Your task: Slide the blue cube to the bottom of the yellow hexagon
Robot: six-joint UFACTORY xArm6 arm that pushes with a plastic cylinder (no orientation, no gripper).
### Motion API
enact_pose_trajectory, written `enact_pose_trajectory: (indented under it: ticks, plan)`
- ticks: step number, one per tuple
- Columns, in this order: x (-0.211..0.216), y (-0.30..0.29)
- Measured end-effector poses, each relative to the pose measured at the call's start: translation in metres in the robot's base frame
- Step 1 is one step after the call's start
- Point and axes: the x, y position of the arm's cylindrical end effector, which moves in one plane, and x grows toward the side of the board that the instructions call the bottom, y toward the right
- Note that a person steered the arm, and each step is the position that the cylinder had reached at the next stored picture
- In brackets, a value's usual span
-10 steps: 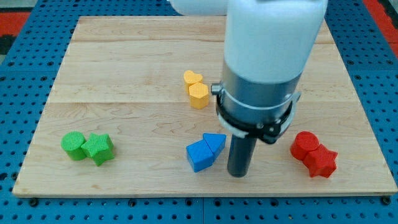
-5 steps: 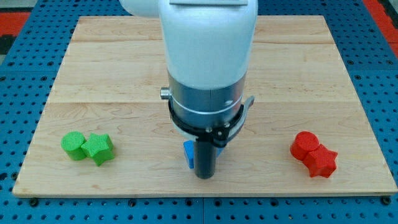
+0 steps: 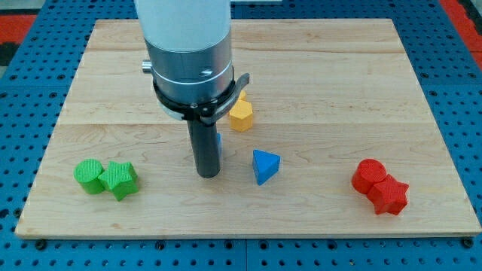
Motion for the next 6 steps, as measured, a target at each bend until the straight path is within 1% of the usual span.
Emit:
enact_pose_trajectory:
  ticks: [1,2,3,4,6]
  plan:
    - [0.002,-0.012]
    - [0.003,-0.051]
    - [-0.004,-0.051]
    - [-0.022,-0.045]
    - [-0.023,-0.036]
